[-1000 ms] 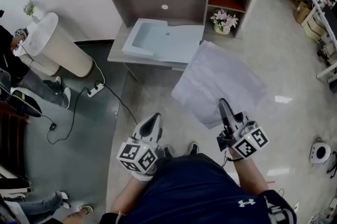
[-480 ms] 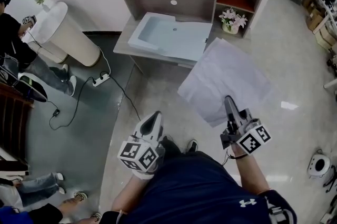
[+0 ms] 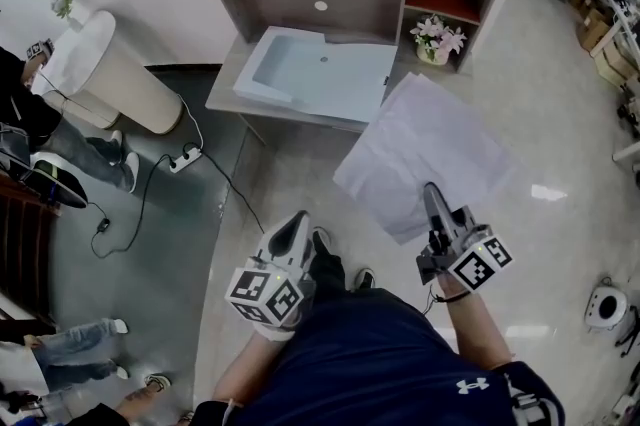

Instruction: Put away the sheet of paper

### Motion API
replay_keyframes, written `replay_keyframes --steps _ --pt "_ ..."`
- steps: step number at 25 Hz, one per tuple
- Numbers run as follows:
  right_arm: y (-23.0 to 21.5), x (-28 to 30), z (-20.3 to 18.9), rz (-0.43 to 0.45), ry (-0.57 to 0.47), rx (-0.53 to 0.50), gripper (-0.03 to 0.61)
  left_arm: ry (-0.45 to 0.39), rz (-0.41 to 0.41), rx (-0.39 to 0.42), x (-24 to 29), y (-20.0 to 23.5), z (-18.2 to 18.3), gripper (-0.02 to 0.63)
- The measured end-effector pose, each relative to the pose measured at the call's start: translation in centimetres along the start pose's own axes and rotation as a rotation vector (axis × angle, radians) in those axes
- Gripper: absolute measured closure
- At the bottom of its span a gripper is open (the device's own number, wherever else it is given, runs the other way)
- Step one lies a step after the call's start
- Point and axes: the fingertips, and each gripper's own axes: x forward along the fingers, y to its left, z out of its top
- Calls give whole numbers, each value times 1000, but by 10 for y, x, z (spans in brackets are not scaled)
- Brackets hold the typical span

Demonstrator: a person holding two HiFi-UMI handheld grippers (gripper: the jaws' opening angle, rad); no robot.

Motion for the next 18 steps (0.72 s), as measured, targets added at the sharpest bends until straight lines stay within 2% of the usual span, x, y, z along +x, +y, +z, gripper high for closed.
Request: replay_keyframes --steps 5,11,18 --pt "-14 24 -3 -54 32 -3 565 -1 -35 -6 24 15 17 597" --pt "-23 69 -10 -97 38 38 565 14 -54 -27 49 56 37 597" --pt "-24 131 -16 -133 39 54 565 4 -71 4 76 107 76 597"
